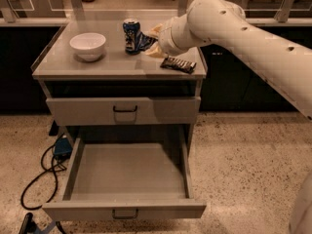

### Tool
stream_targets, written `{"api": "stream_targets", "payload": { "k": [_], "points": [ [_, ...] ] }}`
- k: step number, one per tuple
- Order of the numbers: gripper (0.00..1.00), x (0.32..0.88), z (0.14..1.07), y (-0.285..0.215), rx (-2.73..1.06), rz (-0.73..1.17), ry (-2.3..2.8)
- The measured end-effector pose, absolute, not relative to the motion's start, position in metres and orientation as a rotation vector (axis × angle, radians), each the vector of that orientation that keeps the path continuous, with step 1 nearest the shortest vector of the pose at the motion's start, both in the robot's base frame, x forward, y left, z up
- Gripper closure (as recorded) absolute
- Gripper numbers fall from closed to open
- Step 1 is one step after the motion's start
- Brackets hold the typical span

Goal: Pick rxbar blueberry from middle drawer and place on counter

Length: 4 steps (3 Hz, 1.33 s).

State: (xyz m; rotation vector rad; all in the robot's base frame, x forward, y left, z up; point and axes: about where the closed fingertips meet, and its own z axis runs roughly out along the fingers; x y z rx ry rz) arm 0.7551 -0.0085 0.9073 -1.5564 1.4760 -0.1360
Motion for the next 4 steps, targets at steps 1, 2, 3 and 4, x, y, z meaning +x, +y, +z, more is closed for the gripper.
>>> {"api": "stream_targets", "payload": {
  "k": [1, 2, 3, 4],
  "points": [
    [1.00, 0.762, 0.906, -0.009, -1.552, -0.122, 1.482],
    [1.00, 0.795, 0.860, -0.002, -1.605, -0.065, 1.568],
    [1.00, 0.819, 0.816, 0.009, -1.673, -0.018, 1.658],
    [1.00, 0.819, 0.822, 0.009, -1.673, -0.018, 1.658]
  ]
}}
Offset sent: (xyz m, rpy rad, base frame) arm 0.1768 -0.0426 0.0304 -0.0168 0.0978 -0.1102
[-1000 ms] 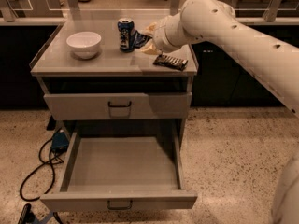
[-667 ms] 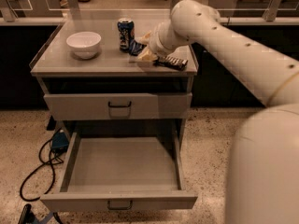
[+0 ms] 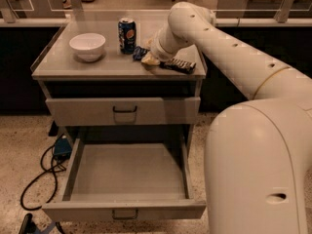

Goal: Pick rxbar blueberry from middle drawer and place on counter

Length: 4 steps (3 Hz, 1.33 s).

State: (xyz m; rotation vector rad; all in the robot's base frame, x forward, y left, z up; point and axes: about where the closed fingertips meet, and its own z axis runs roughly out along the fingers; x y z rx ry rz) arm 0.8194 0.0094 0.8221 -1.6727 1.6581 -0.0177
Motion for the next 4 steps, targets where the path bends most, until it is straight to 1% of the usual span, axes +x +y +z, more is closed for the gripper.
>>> {"api": "stream_targets", "payload": {
  "k": [1, 4],
  "points": [
    [0.81, 0.8194, 0.8221, 0.0095, -1.673, -0.018, 1.658],
    [0.11, 0.8194, 0.8220, 0.0095, -1.673, -0.018, 1.658]
  ]
}}
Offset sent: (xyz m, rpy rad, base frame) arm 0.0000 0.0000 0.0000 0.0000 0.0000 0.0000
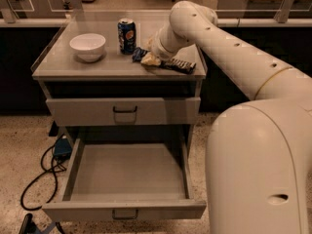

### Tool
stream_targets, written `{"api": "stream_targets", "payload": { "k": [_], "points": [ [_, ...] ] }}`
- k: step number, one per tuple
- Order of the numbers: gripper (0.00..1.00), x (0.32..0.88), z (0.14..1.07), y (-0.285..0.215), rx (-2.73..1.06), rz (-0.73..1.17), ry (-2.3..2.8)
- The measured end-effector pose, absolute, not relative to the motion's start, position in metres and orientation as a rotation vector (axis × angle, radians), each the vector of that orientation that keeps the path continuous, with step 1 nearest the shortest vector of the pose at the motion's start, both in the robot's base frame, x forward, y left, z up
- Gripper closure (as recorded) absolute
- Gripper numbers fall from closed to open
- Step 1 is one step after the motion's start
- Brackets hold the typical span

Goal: Pick rxbar blueberry from middle drawer and place on counter

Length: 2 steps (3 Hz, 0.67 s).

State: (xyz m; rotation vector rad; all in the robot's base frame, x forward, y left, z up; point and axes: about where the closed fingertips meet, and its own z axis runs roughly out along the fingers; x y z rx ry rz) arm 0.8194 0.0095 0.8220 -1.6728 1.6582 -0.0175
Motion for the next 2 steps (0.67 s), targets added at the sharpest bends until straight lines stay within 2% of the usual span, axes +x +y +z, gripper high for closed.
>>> {"api": "stream_targets", "payload": {
  "k": [1, 2],
  "points": [
    [0.00, 0.8194, 0.8219, 0.0096, -1.673, -0.017, 1.658],
    [0.00, 0.8194, 0.8219, 0.0096, -1.673, -0.017, 1.658]
  ]
}}
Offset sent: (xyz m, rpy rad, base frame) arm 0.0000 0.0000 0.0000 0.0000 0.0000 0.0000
